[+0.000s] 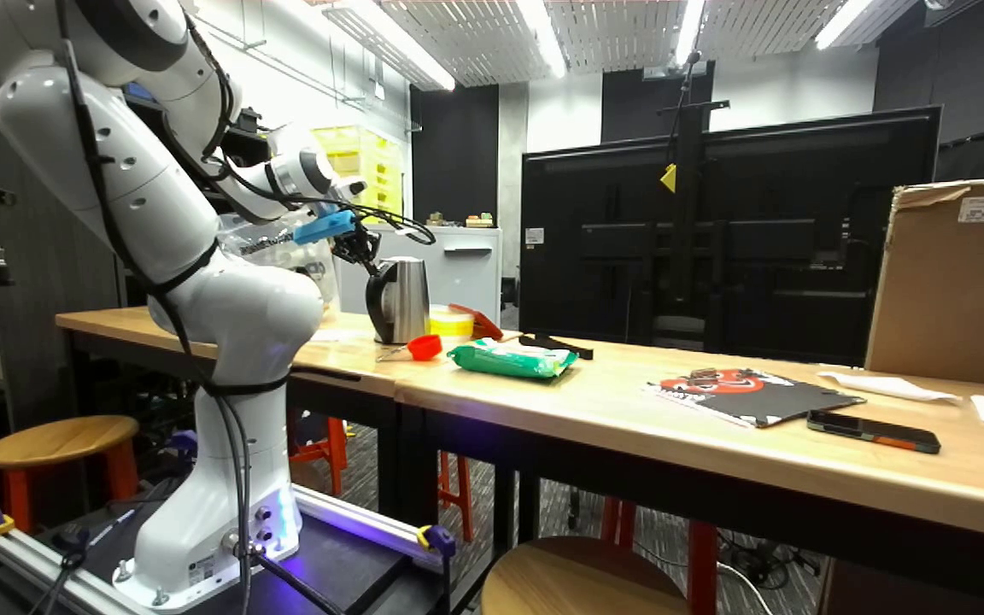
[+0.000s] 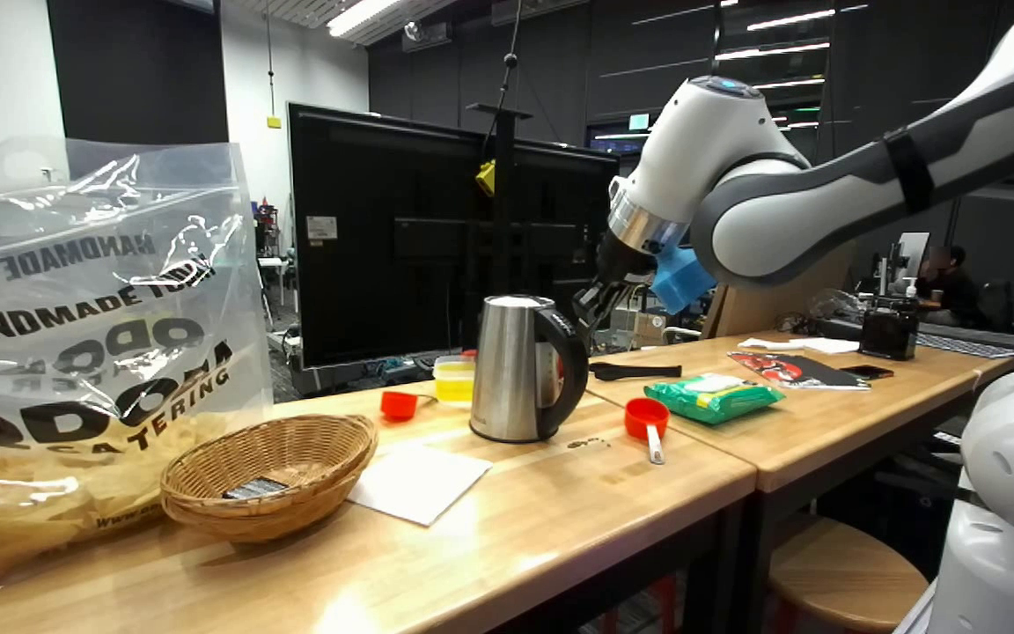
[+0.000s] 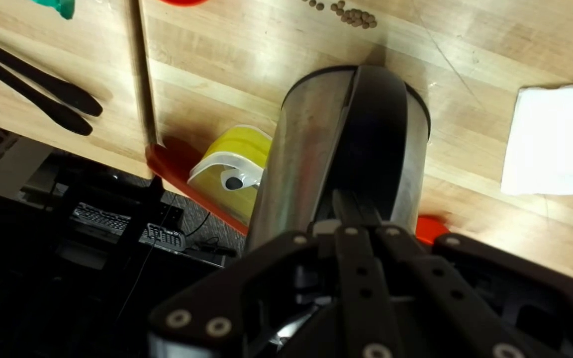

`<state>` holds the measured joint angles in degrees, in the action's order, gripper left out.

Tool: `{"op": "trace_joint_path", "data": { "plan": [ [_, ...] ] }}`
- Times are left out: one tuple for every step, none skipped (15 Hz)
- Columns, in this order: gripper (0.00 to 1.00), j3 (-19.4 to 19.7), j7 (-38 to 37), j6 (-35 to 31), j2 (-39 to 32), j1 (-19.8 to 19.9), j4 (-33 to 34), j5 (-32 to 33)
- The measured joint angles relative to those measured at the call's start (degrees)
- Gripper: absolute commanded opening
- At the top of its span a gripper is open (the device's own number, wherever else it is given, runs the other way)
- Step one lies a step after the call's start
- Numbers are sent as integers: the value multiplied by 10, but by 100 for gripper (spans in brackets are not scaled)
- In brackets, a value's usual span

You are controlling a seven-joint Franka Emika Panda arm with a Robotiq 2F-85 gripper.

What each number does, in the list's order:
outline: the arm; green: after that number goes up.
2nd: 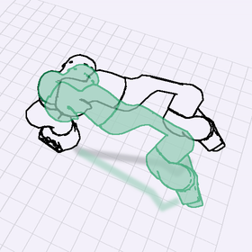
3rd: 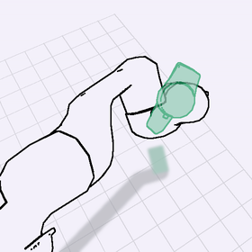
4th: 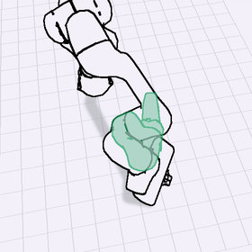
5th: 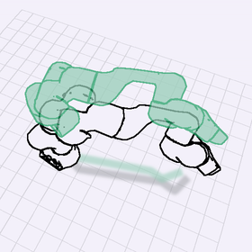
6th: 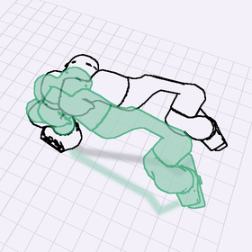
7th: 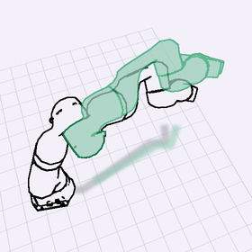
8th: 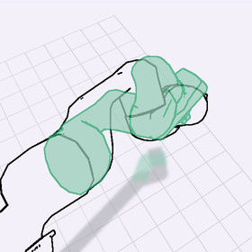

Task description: Press the button the handle of the kettle

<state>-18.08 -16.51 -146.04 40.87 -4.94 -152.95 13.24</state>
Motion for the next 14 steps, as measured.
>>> {"op": "trace_joint_path", "data": {
  "plan": [
    [0,0,2,-2,-1,0,0,0],
    [0,0,4,-5,-1,0,0,0],
    [0,0,5,-7,-2,0,0,0],
    [0,1,6,-9,-2,0,-1,0],
    [0,1,8,-11,-3,0,-1,0],
    [0,2,10,-13,-3,0,-1,0],
    [0,3,13,-15,-4,0,-1,0],
    [0,4,14,-17,-7,0,-1,-1],
    [0,5,15,-19,-10,0,-1,-3],
    [0,7,16,-19,-13,0,-1,-6],
    [0,9,17,-20,-17,0,-1,-8],
    [0,12,18,-21,-19,-1,0,-10],
    [0,14,21,-21,-19,-3,0,-13],
    [0,16,24,-22,-20,-3,0,-16]
  ]
}}
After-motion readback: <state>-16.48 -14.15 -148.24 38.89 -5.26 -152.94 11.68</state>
